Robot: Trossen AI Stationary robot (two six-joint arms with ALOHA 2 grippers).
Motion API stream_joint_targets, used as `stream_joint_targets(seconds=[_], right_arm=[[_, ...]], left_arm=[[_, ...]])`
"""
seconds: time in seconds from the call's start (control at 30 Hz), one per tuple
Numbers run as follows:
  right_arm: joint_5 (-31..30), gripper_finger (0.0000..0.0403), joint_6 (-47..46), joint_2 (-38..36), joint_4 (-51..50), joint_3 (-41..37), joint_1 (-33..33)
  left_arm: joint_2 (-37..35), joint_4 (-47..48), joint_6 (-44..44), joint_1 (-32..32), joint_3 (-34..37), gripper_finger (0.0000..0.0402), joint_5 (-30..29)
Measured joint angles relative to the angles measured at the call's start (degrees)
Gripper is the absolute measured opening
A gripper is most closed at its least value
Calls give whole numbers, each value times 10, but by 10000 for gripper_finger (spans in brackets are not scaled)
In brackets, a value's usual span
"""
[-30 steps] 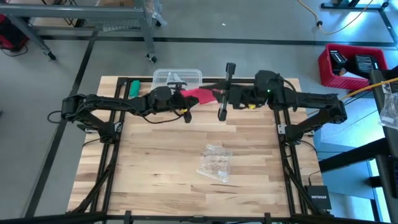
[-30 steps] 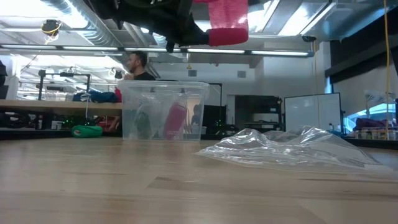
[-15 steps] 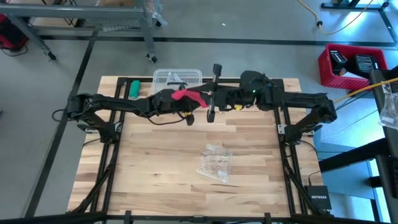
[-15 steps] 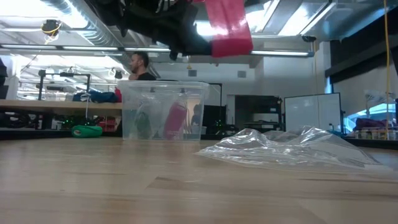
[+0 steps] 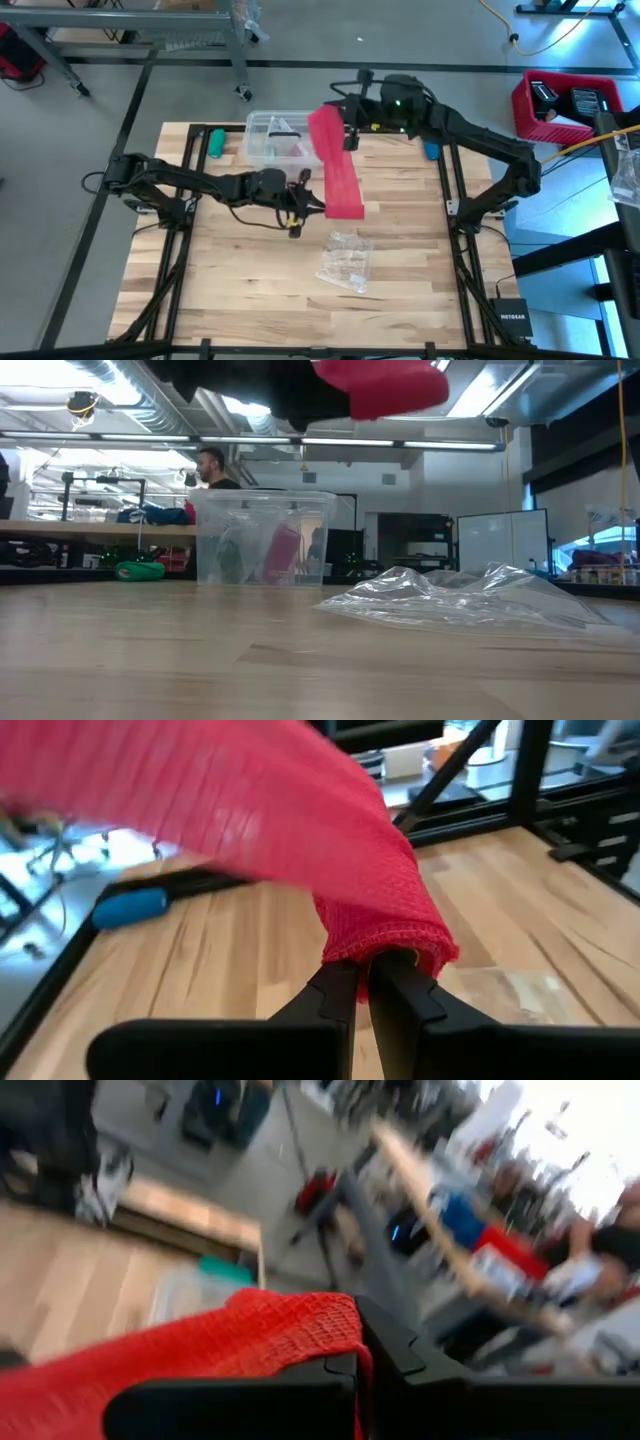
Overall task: Roll bandage
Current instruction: Roll the red bandage
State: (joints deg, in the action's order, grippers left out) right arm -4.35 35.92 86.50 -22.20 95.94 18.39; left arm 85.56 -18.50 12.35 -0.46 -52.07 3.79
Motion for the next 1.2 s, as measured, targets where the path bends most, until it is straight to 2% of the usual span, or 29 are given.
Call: stream_joint_targets(seconds=[0.13,0.33,0.47,0.7,0.9,1.07,1.2], right_arm=[[13,0,-14,0,-57,-19,40],[61,0,-28,0,-84,-74,75],[113,0,-32,-1,-71,-125,88],[148,0,-60,-1,7,-235,86],[157,0,-89,-1,61,-299,74],[157,1,-111,-1,59,-306,50],[153,1,-127,-4,38,-306,41]], left_arm=[[-17,-1,13,-20,0,13,0],[-57,3,33,-35,0,13,-1],[-87,6,47,-41,0,13,-1],[-141,17,74,-41,0,13,-6],[-178,17,108,-40,0,13,-94],[-195,17,133,-35,0,13,-175],[-203,21,140,-27,0,13,-204]])
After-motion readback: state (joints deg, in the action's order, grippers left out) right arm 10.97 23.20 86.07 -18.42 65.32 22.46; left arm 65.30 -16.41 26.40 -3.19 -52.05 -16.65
